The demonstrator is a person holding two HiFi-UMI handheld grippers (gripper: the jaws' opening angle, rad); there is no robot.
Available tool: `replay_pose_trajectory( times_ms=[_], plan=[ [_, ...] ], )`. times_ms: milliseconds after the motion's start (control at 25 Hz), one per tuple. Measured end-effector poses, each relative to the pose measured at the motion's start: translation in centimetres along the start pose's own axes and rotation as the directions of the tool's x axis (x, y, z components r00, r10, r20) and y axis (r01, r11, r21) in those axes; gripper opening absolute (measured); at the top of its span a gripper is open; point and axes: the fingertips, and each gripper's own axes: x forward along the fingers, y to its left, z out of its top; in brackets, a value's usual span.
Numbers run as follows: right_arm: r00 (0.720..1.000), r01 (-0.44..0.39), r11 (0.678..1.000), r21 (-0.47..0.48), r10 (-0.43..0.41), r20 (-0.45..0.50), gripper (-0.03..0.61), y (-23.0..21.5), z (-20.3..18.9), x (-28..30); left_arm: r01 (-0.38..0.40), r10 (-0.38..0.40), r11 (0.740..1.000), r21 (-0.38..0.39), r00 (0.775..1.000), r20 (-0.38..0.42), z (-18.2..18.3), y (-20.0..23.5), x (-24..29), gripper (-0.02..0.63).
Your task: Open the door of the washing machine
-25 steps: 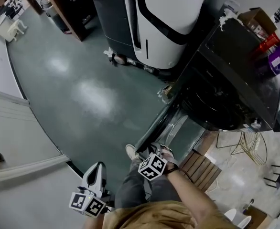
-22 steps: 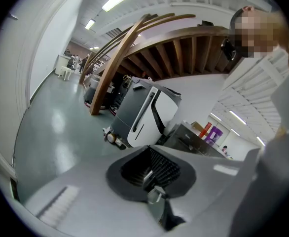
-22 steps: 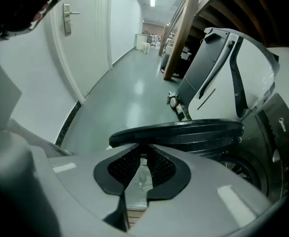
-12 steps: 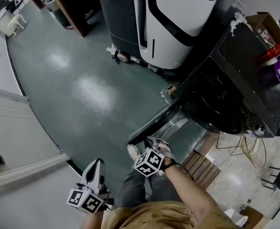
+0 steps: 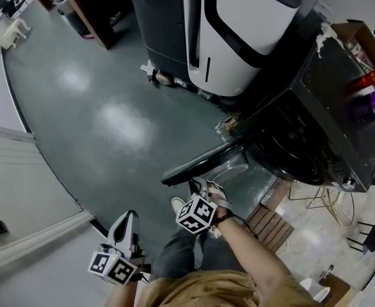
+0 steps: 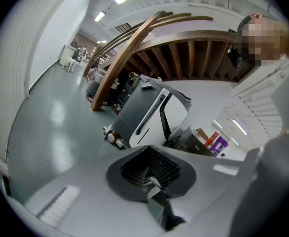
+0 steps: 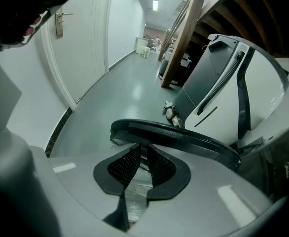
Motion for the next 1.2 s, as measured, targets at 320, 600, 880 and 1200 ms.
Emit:
replay_pose_trajectory(
  times_ms=[320, 600, 880, 1200],
  plan=[
    [0.999, 0.04, 0.999, -0.009, -0.04, 0.001, 0.046, -3.3, 4.0, 2.5, 0.015, -0.015, 1.0, -0.016, 1.0, 0.001, 2.5, 2.1, 2.5, 0.06],
    [0.996, 0.094, 0.993, 0.066, -0.095, 0.001, 0.046, -8.1, 6.2, 3.7, 0.008, -0.008, 1.0, -0.016, 1.0, 0.006, 4.0, 2.7, 4.2, 0.06],
    [0.991, 0.131, 0.991, 0.02, -0.132, 0.007, 0.046, -12.5, 7.1, 5.0, -0.028, 0.029, 0.999, -0.027, 0.999, 0.041, 4.9, 1.3, 5.7, 0.06],
    [0.99, 0.141, 0.99, 0.017, -0.141, 0.003, 0.044, -16.5, 8.1, 6.2, -0.062, 0.065, 0.997, -0.044, 0.996, 0.057, 5.3, 0.2, 6.2, 0.06]
  ],
)
